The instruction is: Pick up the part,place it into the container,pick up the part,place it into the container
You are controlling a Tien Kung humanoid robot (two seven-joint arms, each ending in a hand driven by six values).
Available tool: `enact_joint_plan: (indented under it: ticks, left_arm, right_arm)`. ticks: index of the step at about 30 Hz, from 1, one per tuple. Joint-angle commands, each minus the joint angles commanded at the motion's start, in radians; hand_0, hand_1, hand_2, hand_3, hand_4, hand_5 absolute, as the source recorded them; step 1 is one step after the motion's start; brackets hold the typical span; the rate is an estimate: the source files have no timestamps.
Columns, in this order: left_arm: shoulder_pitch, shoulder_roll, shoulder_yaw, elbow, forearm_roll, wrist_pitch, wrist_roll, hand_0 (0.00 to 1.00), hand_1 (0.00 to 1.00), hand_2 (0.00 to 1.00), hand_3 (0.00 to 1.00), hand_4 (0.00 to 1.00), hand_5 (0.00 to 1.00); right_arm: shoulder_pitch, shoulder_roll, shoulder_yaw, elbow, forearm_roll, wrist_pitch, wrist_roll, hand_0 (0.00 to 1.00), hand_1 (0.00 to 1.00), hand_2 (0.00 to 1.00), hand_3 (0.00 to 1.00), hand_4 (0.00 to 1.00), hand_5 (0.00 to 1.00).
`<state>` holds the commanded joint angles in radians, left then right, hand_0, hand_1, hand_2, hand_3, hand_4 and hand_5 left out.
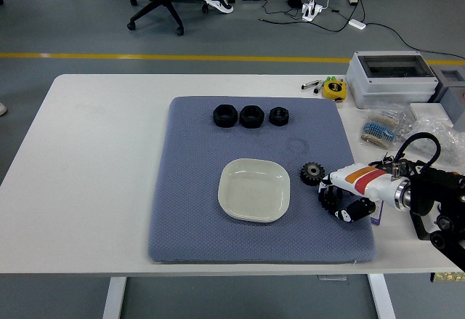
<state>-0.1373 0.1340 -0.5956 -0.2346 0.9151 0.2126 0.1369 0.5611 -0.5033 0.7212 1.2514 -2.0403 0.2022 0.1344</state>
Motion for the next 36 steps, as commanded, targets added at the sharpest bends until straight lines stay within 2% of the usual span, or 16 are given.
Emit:
enact_joint_plan:
  ticks: [4, 5, 10, 11, 23, 29, 36]
  left_arm:
    - [0.000, 0.000, -0.001, 0.000, 0.003, -0.001, 0.001, 0.681, 0.645, 0.640, 0.553, 0.619, 0.582]
    - [0.000, 0.000, -0.001, 0.000, 0.003, -0.001, 0.001, 0.681, 0.645, 0.641, 0.554, 0.619, 0.582]
    - [-0.001, 0.001, -0.001, -0.001, 0.004, -0.001, 0.002, 0.681, 0.645, 0.641, 0.554, 0.619, 0.582]
    - [-0.001, 0.001, -0.001, -0.001, 0.004, -0.001, 0.001, 0.680, 0.645, 0.639, 0.554, 0.619, 0.583]
    - [-0.003, 0.003, -0.002, -0.001, 0.006, -0.002, 0.002, 0.680, 0.646, 0.640, 0.553, 0.619, 0.581]
    - [-0.003, 0.003, -0.004, -0.001, 0.009, -0.002, 0.003, 0.680, 0.646, 0.640, 0.553, 0.620, 0.581]
    - [-0.004, 0.005, -0.005, -0.001, 0.011, -0.003, 0.004, 0.680, 0.645, 0.640, 0.553, 0.620, 0.581]
  right_arm:
    - [0.002, 0.002, -0.002, 0.000, 0.003, -0.010, -0.001, 0.258, 0.393, 0.448, 0.463, 0.595, 0.100]
    - [0.002, 0.003, -0.002, -0.001, 0.004, -0.012, -0.001, 0.206, 0.354, 0.422, 0.448, 0.616, 0.058]
    - [0.002, 0.002, -0.003, -0.004, 0.006, -0.014, 0.002, 0.206, 0.354, 0.422, 0.448, 0.616, 0.058]
    - [0.002, 0.002, -0.003, -0.003, 0.007, -0.015, 0.002, 0.168, 0.328, 0.399, 0.444, 0.667, 0.025]
    - [0.001, 0.001, 0.024, 0.034, 0.019, -0.041, 0.004, 0.132, 0.303, 0.384, 0.439, 0.699, 0.003]
    - [0.012, 0.029, 0.036, 0.074, 0.002, -0.046, 0.000, 0.137, 0.301, 0.383, 0.444, 0.715, 0.002]
    - [0.066, 0.075, 0.004, 0.126, 0.002, -0.056, -0.003, 0.139, 0.301, 0.381, 0.444, 0.722, 0.002]
